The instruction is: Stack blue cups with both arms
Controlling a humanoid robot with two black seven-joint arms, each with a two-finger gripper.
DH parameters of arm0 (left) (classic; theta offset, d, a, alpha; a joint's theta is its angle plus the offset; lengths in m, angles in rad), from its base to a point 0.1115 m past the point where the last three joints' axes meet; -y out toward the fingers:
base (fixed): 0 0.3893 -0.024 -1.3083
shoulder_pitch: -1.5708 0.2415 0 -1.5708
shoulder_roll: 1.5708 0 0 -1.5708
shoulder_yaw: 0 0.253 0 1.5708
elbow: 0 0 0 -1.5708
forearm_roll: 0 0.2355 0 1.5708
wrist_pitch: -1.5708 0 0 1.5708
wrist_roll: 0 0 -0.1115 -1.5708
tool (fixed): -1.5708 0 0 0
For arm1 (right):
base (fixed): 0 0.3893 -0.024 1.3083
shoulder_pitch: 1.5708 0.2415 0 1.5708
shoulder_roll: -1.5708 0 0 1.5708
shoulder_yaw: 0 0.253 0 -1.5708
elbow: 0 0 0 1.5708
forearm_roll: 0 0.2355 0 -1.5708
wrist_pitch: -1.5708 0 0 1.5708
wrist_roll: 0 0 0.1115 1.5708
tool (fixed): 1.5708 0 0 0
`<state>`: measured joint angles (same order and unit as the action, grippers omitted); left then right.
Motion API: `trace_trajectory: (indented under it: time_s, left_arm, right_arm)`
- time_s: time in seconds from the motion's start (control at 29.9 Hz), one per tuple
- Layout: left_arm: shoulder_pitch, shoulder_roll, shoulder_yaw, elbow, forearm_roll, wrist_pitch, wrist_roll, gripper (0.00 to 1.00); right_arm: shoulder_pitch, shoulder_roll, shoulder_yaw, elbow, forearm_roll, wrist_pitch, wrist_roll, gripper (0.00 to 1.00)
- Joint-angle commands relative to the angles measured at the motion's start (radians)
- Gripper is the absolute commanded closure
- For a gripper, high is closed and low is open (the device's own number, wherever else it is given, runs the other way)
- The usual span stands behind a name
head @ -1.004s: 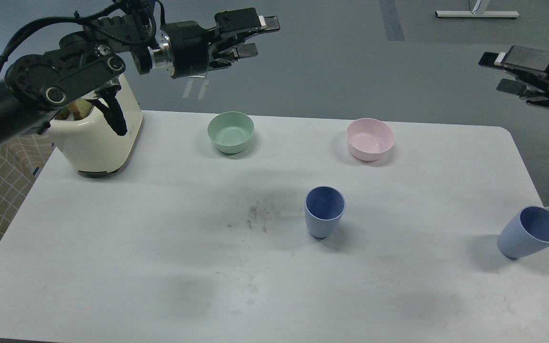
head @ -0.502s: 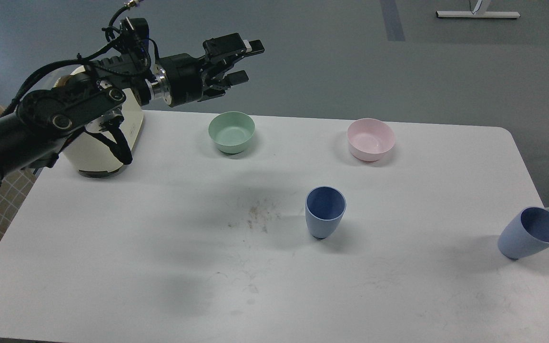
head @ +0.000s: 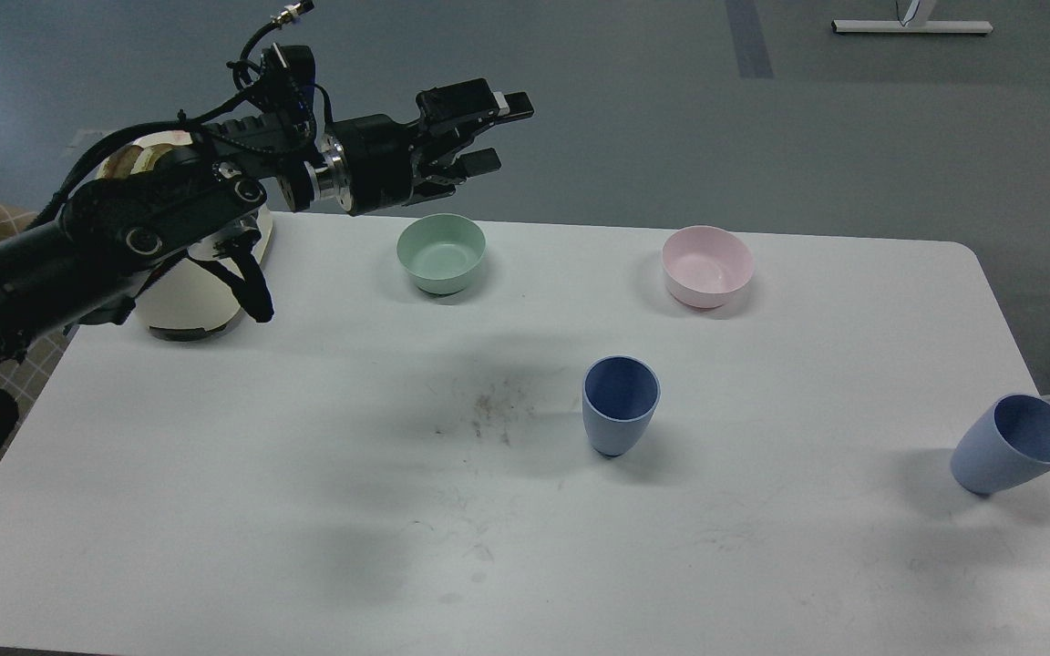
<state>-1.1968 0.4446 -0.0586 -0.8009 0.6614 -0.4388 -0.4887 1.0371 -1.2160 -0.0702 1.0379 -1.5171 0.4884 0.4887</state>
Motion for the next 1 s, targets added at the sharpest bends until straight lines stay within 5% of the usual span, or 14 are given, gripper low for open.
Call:
trace_trajectory:
  time_s: [0.0, 0.4, 0.6, 0.67, 0.74, 0.97]
  left_arm:
    - [0.008, -0.007, -0.001, 0.000, 0.001, 0.000, 0.000, 0.03]
    - [0.023, -0.007, -0.001, 0.000, 0.001, 0.000, 0.000, 0.03]
    - [0.025, -0.007, 0.000, 0.000, 0.001, 0.000, 0.000, 0.03]
    - [0.033, -0.007, 0.000, 0.000, 0.001, 0.000, 0.000, 0.03]
    - [0.036, -0.007, 0.000, 0.000, 0.001, 0.000, 0.000, 0.03]
    - [0.037, -0.007, 0.000, 0.000, 0.001, 0.000, 0.000, 0.03]
  right_arm:
    - [-0.020, 0.007, 0.001, -0.006, -0.005, 0.000, 0.000, 0.00]
    - [-0.046, 0.138, -0.006, -0.065, -0.008, -0.017, 0.000, 0.04]
    - [-0.077, 0.171, -0.006, -0.098, -0.008, -0.027, 0.000, 0.15]
    - [-0.086, 0.171, -0.005, -0.099, -0.009, -0.027, 0.000, 0.36]
    - [-0.088, 0.177, -0.005, -0.099, -0.009, -0.028, 0.000, 0.74]
    - [-0.086, 0.187, -0.005, -0.090, -0.008, -0.036, 0.000, 1.00]
